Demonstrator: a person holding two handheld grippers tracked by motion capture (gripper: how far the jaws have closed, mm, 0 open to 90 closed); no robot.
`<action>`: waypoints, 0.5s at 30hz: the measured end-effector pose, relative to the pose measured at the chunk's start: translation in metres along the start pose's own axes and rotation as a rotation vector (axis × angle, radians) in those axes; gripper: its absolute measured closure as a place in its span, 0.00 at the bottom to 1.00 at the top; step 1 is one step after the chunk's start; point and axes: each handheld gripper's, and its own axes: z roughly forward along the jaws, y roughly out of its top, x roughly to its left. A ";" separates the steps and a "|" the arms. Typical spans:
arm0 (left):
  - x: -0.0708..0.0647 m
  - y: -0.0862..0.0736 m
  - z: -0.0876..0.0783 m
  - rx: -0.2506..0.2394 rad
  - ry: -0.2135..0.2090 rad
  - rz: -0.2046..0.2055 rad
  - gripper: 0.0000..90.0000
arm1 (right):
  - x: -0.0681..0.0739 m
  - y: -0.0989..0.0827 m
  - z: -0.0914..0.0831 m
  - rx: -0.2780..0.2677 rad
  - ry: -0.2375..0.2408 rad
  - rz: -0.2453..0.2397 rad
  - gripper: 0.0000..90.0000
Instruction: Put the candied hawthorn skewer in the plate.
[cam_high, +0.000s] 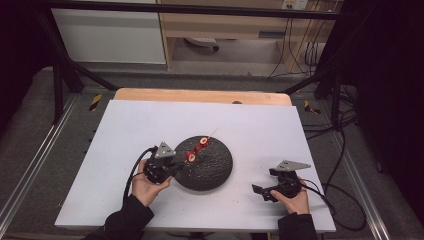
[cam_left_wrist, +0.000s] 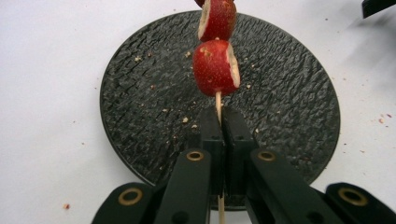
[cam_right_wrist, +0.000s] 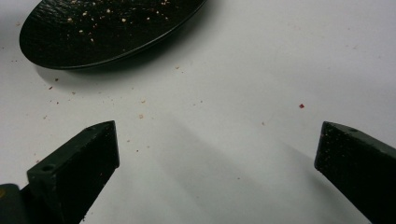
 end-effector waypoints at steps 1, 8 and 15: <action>0.000 0.000 0.002 0.006 0.003 -0.003 0.98 | -0.001 0.000 -0.001 -0.003 -0.001 -0.004 0.01; -0.002 -0.002 0.013 0.058 0.016 0.009 0.98 | -0.002 -0.003 -0.003 -0.008 -0.002 0.013 0.01; -0.004 -0.004 0.024 0.106 0.020 0.012 0.98 | -0.003 -0.004 -0.003 -0.013 -0.003 0.017 0.01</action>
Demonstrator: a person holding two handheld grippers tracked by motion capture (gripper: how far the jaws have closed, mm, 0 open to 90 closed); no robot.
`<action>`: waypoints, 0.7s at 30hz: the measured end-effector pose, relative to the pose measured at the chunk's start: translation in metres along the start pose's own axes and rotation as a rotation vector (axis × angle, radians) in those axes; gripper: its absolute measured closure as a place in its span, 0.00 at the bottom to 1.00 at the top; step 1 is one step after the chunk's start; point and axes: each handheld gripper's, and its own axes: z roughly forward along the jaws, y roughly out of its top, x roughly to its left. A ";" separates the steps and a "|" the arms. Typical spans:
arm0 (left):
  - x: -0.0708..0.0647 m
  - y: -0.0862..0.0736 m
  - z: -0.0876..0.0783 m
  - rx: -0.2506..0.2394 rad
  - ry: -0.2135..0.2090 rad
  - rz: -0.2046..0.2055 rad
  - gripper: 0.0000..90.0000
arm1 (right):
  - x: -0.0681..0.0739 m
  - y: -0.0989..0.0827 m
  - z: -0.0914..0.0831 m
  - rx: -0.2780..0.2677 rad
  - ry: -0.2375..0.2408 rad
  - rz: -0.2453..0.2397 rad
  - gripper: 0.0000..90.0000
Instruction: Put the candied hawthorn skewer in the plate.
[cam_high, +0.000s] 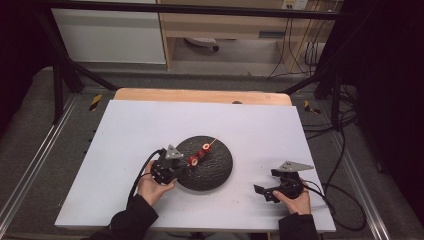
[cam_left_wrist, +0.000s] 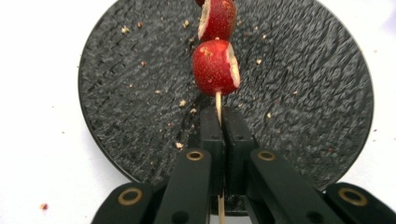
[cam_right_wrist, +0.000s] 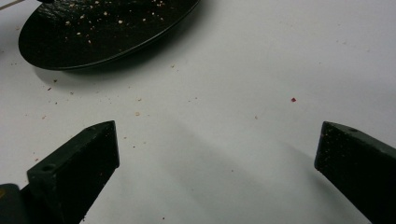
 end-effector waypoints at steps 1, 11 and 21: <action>0.000 0.000 0.001 0.007 -0.002 -0.003 0.98 | 0.000 0.000 0.000 0.001 -0.001 0.002 0.01; -0.004 0.000 0.011 0.047 0.003 0.003 0.98 | -0.001 -0.002 -0.002 -0.006 0.003 0.007 0.01; -0.005 -0.001 0.014 0.054 0.010 0.018 0.97 | -0.001 -0.002 -0.002 -0.009 0.009 0.008 0.01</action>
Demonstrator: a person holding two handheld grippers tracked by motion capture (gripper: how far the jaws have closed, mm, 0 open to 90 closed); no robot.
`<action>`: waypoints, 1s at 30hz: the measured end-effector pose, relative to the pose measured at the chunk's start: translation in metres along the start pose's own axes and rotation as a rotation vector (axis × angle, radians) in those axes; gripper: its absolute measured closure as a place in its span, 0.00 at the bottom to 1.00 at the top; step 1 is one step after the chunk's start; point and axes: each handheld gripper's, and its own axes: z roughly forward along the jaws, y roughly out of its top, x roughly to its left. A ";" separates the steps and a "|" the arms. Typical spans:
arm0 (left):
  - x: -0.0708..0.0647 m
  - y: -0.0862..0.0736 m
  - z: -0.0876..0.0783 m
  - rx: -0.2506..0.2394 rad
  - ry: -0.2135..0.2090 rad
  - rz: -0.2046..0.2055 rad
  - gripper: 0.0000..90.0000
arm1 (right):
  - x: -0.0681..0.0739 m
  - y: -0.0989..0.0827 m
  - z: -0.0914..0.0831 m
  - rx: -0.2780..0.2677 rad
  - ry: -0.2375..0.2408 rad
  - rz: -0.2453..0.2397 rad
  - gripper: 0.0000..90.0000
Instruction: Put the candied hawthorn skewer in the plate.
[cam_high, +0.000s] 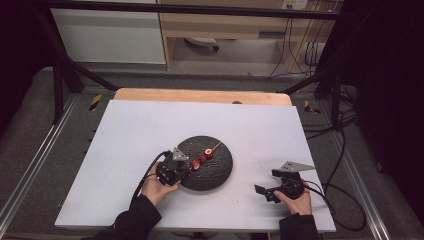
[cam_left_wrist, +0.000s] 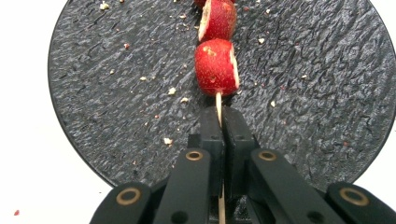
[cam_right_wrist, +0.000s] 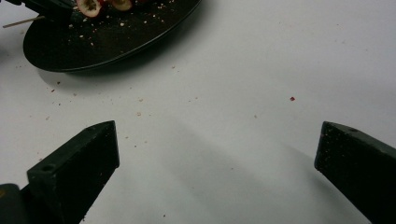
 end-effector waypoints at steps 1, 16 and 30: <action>0.000 0.000 0.000 0.002 0.001 0.001 0.96 | 0.000 0.000 0.000 0.000 0.001 0.002 0.01; 0.015 -0.009 -0.027 -0.077 -0.018 0.013 0.58 | 0.000 0.000 0.000 0.000 -0.004 0.009 0.01; 0.046 -0.046 -0.062 -0.150 -0.010 -0.026 0.17 | 0.001 0.001 -0.003 -0.008 -0.007 0.012 0.01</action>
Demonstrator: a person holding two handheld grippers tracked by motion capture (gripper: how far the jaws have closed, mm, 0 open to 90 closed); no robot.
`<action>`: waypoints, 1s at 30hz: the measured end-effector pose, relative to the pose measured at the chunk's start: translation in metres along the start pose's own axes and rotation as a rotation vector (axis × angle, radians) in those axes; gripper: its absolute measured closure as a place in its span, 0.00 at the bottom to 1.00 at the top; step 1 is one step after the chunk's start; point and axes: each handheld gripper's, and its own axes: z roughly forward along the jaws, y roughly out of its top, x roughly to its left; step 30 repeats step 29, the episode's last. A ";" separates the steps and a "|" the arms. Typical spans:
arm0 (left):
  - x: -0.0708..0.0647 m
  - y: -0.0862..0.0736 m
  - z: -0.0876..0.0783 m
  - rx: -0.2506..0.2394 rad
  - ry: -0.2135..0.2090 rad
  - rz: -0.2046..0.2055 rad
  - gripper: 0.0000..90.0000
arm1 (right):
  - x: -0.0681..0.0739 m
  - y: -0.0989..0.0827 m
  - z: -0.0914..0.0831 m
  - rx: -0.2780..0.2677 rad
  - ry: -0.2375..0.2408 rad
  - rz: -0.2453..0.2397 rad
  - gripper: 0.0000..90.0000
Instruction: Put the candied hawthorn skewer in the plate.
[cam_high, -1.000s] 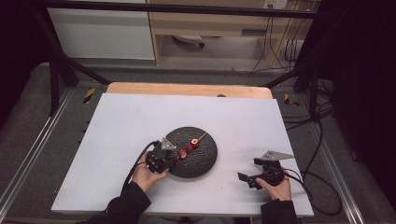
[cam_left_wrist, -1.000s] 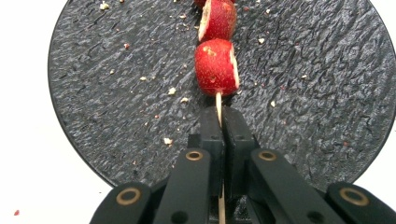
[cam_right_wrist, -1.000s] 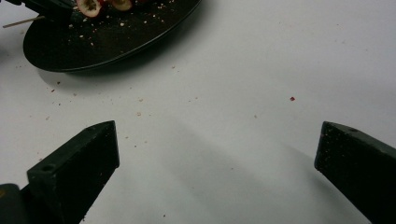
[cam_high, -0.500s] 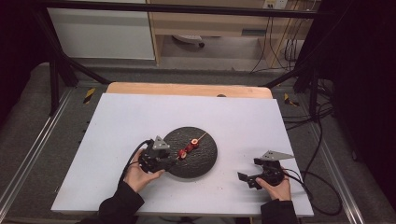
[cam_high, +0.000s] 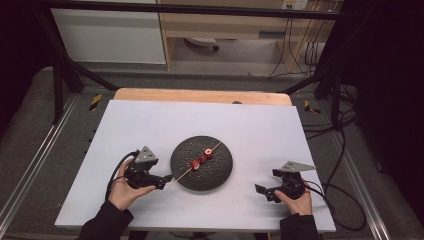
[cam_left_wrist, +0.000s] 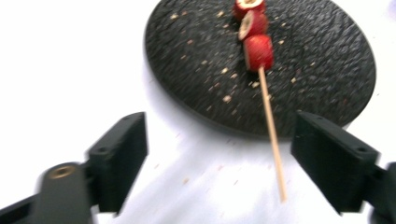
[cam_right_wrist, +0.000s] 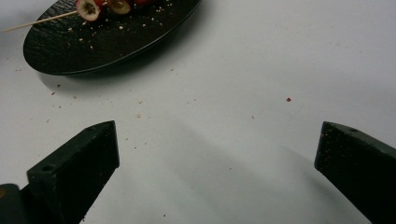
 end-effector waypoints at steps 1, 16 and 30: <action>0.003 -0.004 -0.003 -0.007 0.001 -0.005 0.15 | 0.000 0.000 0.000 0.000 0.000 0.000 0.01; 0.029 -0.062 -0.026 -0.062 0.057 -0.056 0.07 | 0.001 -0.001 0.000 0.007 0.002 -0.004 0.01; 0.034 -0.077 -0.024 -0.053 0.062 -0.061 0.07 | 0.003 -0.004 0.002 0.031 0.007 -0.017 0.01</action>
